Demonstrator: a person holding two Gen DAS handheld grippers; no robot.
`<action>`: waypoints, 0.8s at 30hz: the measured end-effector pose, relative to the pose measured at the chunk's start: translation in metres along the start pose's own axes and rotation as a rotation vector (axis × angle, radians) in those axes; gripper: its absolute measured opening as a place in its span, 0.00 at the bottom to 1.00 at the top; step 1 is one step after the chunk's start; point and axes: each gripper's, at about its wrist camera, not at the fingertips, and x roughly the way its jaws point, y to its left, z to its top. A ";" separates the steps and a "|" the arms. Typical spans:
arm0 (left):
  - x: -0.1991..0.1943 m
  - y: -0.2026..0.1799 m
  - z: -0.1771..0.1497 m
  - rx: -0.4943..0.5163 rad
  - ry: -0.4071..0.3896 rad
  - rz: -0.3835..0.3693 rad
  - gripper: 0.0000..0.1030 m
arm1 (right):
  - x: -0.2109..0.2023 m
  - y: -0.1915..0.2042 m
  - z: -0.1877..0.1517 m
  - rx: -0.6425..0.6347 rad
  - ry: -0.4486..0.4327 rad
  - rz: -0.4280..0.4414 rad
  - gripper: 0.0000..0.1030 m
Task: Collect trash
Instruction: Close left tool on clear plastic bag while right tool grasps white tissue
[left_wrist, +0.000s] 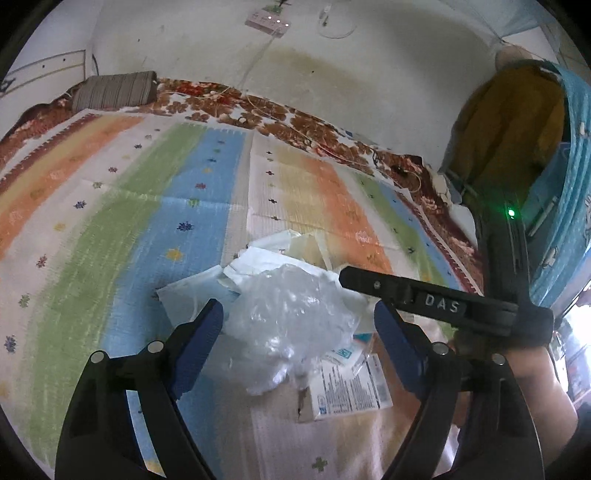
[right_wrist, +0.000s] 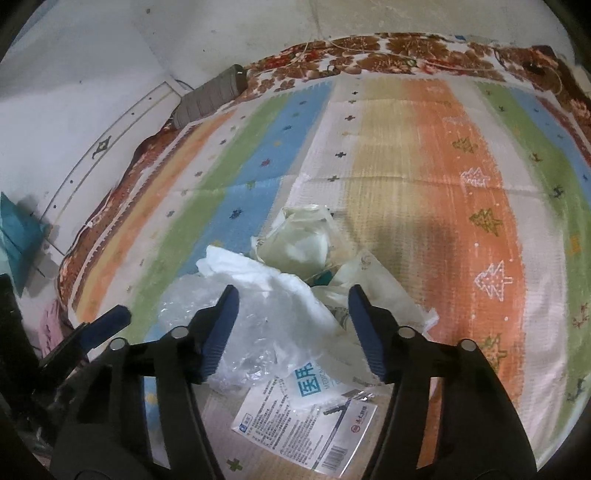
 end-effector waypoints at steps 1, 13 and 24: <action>0.003 0.000 0.000 0.000 0.006 0.001 0.74 | 0.001 0.000 0.000 -0.002 0.005 0.001 0.50; 0.024 0.005 -0.012 0.010 0.072 0.007 0.22 | 0.018 -0.005 -0.011 0.010 0.057 -0.007 0.17; 0.005 0.000 0.007 -0.004 0.071 -0.017 0.03 | 0.003 0.003 -0.010 -0.030 0.023 -0.033 0.00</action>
